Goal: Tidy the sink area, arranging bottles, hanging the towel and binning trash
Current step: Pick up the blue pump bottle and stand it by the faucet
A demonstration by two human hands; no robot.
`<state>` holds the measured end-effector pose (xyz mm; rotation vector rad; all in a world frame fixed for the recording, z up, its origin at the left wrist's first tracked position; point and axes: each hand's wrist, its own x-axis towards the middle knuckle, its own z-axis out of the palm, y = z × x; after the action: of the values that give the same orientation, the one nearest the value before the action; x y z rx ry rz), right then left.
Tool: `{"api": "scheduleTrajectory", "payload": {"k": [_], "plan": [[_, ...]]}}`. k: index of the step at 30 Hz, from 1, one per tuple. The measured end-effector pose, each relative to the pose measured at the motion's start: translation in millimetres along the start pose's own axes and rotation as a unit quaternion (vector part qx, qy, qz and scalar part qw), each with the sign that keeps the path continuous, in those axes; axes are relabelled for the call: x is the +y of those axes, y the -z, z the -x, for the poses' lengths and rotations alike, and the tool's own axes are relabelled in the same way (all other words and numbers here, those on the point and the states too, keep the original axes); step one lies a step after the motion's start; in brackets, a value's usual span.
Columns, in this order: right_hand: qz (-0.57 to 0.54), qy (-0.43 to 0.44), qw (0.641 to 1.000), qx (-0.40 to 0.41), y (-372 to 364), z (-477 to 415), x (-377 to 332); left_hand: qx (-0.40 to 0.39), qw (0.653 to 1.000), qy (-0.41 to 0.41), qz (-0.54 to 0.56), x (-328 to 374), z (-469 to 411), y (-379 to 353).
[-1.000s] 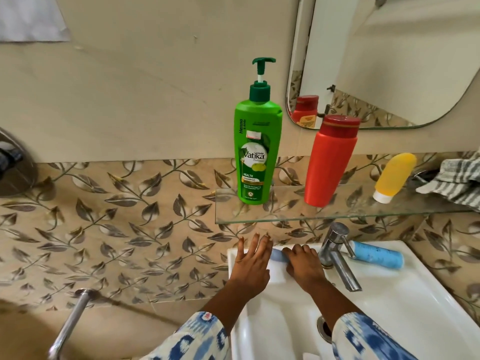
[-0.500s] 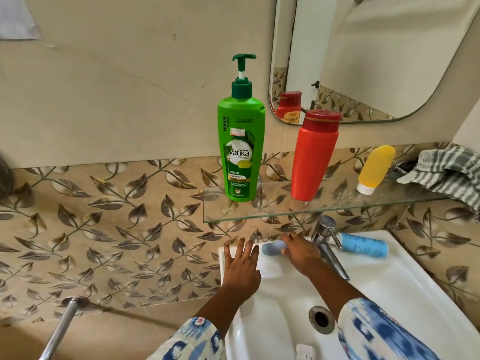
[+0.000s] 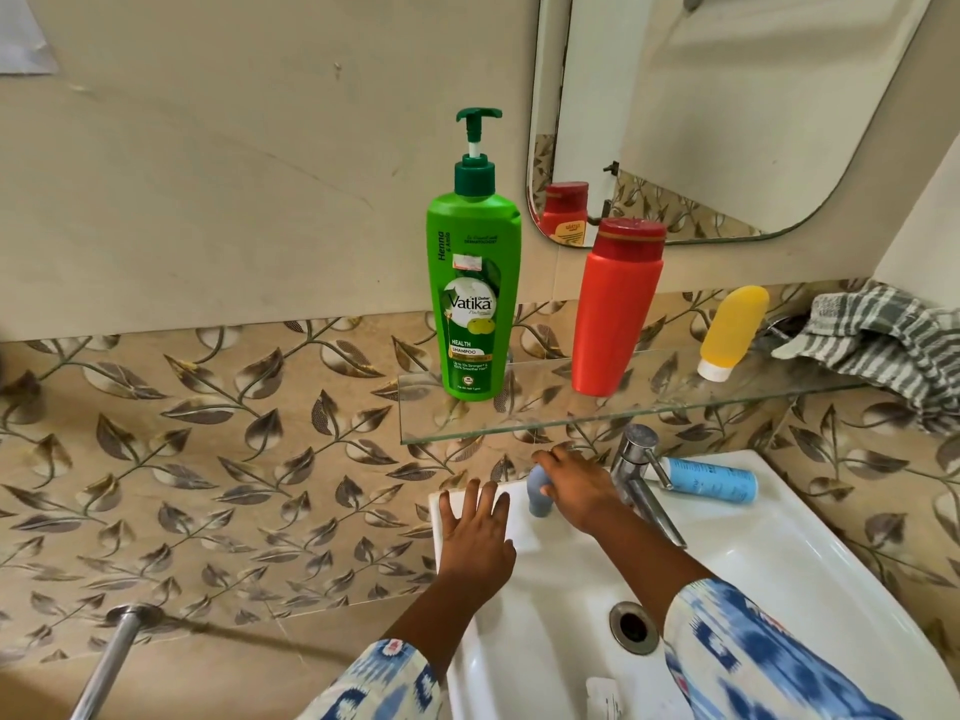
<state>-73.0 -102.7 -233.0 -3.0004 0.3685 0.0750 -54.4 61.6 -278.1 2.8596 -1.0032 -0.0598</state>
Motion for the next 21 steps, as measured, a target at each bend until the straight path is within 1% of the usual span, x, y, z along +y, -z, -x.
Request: {"api": "scheduleTrajectory", "payload": {"k": [8,12,14,17,19,21], "plan": [[0.01,-0.005,1.0,-0.012,7,4,-4,0.039,0.999,-0.018,0.011,5,3,3],[0.013,0.005,1.0,0.016,18,9,-11,0.063,0.998,-0.012,0.012,11,3,8],[0.023,0.006,0.999,0.041,25,13,-14,0.111,0.994,-0.016,0.006,17,7,19],[0.039,0.0,0.993,0.114,39,23,-15,0.186,0.981,-0.052,0.015,35,10,29],[0.029,-0.001,0.986,0.163,50,34,-11,0.202,0.976,-0.065,0.051,49,10,37],[-0.006,0.013,0.974,0.227,59,49,-2,0.195,0.975,-0.071,0.079,67,9,44]]}}
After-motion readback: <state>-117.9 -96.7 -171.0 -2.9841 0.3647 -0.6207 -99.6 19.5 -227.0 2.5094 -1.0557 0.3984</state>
